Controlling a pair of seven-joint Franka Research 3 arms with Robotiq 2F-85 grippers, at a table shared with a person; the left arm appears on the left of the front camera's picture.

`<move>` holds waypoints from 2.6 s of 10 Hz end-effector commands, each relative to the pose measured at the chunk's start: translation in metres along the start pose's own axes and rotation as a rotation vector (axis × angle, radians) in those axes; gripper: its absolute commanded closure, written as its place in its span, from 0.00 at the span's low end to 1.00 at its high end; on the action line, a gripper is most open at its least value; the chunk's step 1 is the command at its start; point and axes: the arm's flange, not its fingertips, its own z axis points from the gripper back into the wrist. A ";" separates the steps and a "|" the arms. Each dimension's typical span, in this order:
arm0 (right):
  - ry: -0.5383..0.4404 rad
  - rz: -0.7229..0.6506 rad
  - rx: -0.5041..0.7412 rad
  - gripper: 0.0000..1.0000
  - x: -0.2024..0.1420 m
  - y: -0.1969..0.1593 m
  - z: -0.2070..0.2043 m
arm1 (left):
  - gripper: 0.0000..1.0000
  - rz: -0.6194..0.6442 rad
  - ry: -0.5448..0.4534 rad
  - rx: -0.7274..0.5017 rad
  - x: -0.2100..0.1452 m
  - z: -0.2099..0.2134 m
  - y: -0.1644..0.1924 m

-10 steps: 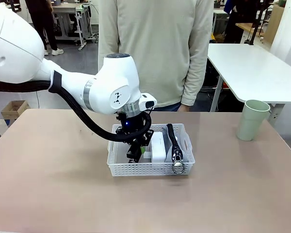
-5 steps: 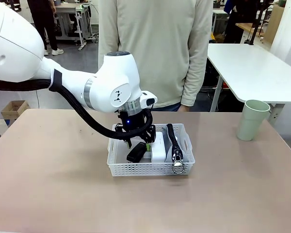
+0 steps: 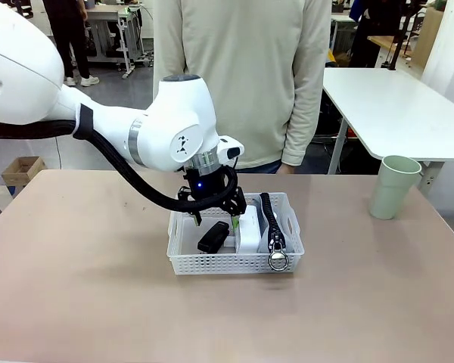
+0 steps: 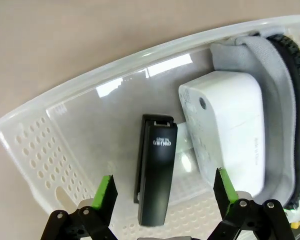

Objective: Efficiently arrange items inside the basket to fit them all.
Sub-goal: Pick up the Stapler and place it inside the Organizing basket, then pick up the Reusable plastic cup and place it inside the Organizing basket.

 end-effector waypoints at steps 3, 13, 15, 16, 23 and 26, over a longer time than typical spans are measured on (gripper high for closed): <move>-0.011 0.026 0.023 0.00 0.000 0.001 -0.001 | 0.00 0.074 0.004 -0.178 -0.061 0.094 0.044; -0.011 0.026 0.023 0.00 0.000 0.001 -0.001 | 0.00 0.424 -0.227 -1.275 -0.229 0.131 0.441; -0.011 0.026 0.023 0.00 0.000 0.001 -0.001 | 0.00 0.476 -0.162 -1.137 -0.235 0.157 0.427; -0.011 0.026 0.023 0.00 0.000 0.001 -0.001 | 0.00 0.476 -0.162 -1.137 -0.235 0.157 0.427; -0.011 0.026 0.023 0.00 0.000 0.001 -0.001 | 0.00 0.476 -0.162 -1.137 -0.235 0.157 0.427; 0.002 0.000 -0.002 0.00 0.000 0.000 0.000 | 0.00 0.476 -0.162 -1.137 -0.235 0.157 0.427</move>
